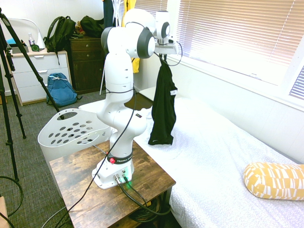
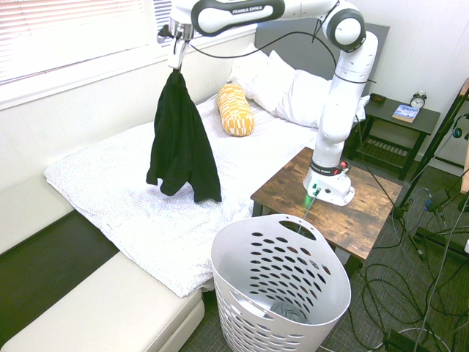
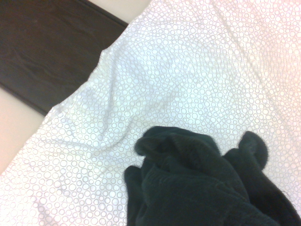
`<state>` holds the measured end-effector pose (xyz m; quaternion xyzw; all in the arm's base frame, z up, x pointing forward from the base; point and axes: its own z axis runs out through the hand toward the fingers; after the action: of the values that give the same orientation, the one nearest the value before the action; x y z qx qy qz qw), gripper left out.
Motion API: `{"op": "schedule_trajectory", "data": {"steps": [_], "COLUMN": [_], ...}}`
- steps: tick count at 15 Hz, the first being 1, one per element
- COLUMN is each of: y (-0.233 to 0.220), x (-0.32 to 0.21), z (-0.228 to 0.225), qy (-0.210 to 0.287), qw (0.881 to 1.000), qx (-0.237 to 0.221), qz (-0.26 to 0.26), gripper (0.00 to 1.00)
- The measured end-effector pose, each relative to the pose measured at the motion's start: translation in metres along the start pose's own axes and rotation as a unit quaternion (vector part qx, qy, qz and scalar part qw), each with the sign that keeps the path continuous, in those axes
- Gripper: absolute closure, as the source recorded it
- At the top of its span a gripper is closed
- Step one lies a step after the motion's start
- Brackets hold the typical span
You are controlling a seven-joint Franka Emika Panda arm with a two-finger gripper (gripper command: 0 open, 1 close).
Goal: Put my clothes in the laundry bag
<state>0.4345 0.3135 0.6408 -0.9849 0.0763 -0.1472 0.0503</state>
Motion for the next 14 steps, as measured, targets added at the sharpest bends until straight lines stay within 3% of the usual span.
{"op": "schedule_trajectory", "data": {"steps": [8, 14], "y": [-0.041, -0.056], "x": [-0.181, -0.312], "z": [-0.218, -0.29], "qy": [0.077, 0.084], "qw": [0.991, 0.978], "qx": [0.021, 0.031], "qz": [-0.107, -0.188], "gripper": [1.0, 1.0]}}
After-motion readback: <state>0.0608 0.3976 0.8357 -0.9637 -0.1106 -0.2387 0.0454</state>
